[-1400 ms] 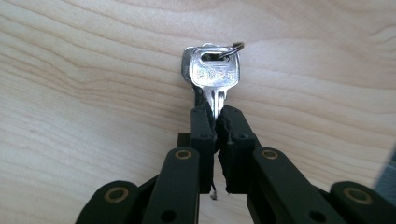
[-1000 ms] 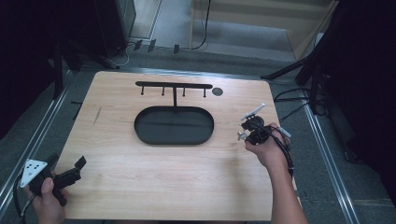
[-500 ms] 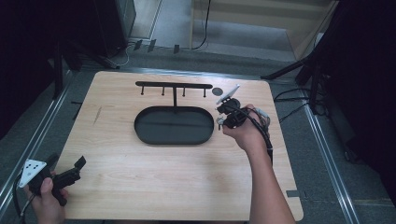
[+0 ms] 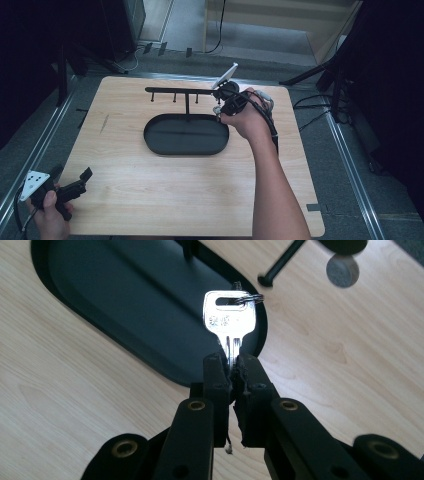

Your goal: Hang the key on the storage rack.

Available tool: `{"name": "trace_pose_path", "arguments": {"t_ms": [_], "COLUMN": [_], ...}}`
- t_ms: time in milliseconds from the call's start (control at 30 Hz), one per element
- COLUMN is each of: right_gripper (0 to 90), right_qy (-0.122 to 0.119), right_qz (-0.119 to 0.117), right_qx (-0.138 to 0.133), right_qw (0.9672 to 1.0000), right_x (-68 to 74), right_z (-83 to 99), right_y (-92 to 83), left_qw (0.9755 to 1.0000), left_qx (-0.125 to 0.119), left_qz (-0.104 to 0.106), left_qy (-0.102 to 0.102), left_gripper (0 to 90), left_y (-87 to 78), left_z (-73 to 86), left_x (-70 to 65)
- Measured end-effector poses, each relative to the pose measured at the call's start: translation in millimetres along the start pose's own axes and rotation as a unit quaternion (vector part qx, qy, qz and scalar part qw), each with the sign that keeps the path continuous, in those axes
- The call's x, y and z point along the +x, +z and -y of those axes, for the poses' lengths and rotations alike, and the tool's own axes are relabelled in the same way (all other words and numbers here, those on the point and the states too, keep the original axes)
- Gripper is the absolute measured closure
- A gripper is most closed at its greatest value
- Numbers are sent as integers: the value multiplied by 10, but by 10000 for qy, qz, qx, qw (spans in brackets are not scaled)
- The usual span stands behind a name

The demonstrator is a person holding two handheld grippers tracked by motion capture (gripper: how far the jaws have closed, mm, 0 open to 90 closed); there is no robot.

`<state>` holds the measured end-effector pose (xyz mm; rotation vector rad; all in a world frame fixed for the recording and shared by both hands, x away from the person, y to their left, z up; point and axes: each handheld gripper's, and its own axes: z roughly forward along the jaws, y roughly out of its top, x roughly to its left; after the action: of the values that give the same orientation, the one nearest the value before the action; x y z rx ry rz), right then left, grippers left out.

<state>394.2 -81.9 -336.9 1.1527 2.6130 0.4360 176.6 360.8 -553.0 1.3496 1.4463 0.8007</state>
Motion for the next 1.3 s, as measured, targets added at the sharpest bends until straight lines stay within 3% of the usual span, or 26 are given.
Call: {"name": "trace_pose_path", "arguments": {"t_ms": [233, 367, 633, 833, 1167, 1300], "right_gripper": [850, 850, 850, 849, 849, 849], "right_qy": [43, 204, 212, 208, 248, 385], "right_qz": [-2, -99, -184, -362, -313, -236], "right_qx": [-167, -524, -436, -527, -466, -422], "right_qw": [9999, 9984, 9987, 9977, 9981, 9981], "right_x": [-21, -94, -145, -173, -262, -308], "right_z": [-88, -97, -73, -13, 105, 164], "right_y": [-87, -102, -26, -20, -4, 48], "left_qw": [10000, 10000, 9999, 9999, 9998, 9998], "left_qx": [-6, 6, 40, 49, 60, 44], "left_qz": [15, 31, 57, 65, 126, 152], "left_qy": [9, 24, 78, 100, 128, 91], "left_gripper": [0, 0, 0, 0, 0, 0], "left_y": [0, 2, 11, 19, 30, 26], "left_z": [1, -1, -4, -6, -8, -7], "left_x": [0, -2, -8, -14, -22, -13]}}
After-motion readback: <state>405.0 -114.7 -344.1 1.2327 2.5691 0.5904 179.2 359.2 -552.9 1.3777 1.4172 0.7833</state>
